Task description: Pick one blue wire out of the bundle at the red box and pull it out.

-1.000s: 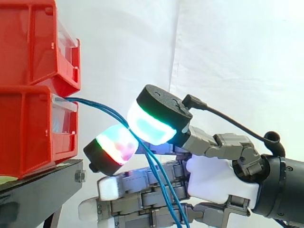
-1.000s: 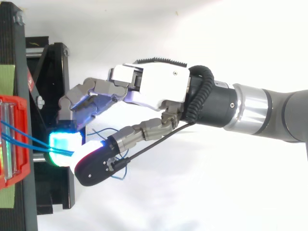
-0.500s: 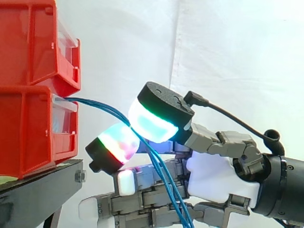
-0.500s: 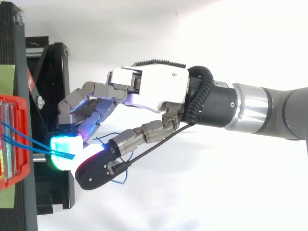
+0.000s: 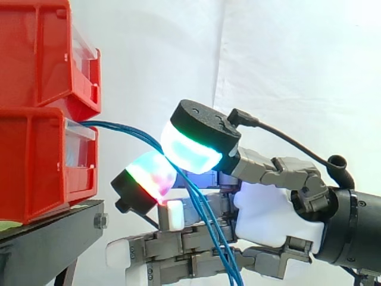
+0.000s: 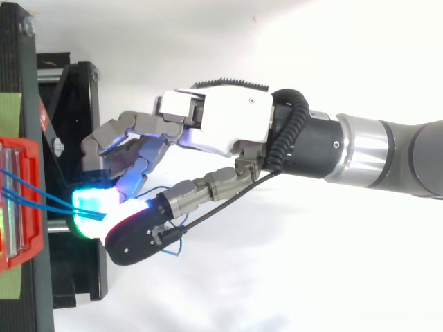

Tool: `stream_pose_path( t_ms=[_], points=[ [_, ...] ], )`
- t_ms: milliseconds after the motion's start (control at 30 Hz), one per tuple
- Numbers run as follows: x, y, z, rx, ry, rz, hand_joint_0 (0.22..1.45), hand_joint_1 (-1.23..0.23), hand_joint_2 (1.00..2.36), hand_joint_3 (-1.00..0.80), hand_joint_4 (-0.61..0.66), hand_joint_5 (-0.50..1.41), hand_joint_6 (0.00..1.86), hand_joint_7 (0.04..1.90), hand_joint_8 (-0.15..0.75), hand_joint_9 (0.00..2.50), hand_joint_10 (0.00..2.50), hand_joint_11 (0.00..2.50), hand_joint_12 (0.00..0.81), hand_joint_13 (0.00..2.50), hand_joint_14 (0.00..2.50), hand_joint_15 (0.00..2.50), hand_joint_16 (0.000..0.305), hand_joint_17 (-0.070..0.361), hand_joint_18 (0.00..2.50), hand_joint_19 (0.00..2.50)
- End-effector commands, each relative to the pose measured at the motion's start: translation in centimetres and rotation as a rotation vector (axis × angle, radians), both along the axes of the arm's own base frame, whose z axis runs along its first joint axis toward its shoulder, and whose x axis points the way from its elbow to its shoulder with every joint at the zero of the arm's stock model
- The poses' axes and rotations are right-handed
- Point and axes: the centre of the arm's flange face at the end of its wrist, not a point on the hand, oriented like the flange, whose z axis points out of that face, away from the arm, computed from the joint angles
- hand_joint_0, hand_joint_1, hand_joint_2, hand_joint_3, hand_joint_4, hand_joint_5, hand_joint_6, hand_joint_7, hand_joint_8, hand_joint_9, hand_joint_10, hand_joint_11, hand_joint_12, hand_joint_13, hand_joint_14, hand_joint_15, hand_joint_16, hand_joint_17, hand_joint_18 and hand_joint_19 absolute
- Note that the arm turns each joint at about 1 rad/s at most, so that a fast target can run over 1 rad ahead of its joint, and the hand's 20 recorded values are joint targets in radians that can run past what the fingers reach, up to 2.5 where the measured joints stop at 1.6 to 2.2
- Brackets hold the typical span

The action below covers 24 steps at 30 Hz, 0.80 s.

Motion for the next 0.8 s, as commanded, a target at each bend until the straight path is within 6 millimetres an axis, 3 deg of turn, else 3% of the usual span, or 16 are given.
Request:
stream_pose_path(
  t_ms=[0, 533, 667, 767],
  points=[
    [0.0, -0.1, 0.5, -0.002, -0.005, 0.008, 0.60, -0.75, 1.01, -0.21, 0.15, -0.12, 0.88, 1.11, 0.270, 1.15, 0.02, 0.81, 0.364, 0.71, 0.01, 0.39, 0.055, 0.124, 0.50, 0.34],
    [-0.6, -0.8, 1.6, -0.007, 0.031, 0.004, 0.64, -0.84, 1.02, -0.20, 0.09, -0.15, 0.91, 1.14, 0.266, 1.12, 0.02, 0.93, 0.348, 0.70, 0.02, 0.43, 0.052, 0.116, 0.49, 0.35],
    [-1.0, -1.2, 1.7, -0.012, 0.070, 0.001, 0.61, -0.80, 1.02, -0.23, 0.13, -0.14, 0.90, 1.11, 0.247, 1.12, 0.02, 0.88, 0.343, 0.70, 0.02, 0.42, 0.051, 0.115, 0.49, 0.36],
    [-1.2, -1.3, 1.5, -0.011, 0.092, 0.000, 0.60, -0.77, 1.01, -0.24, 0.17, -0.13, 0.86, 1.20, 0.235, 1.17, 0.02, 0.81, 0.353, 0.72, 0.02, 0.42, 0.055, 0.123, 0.51, 0.37]
  ],
)
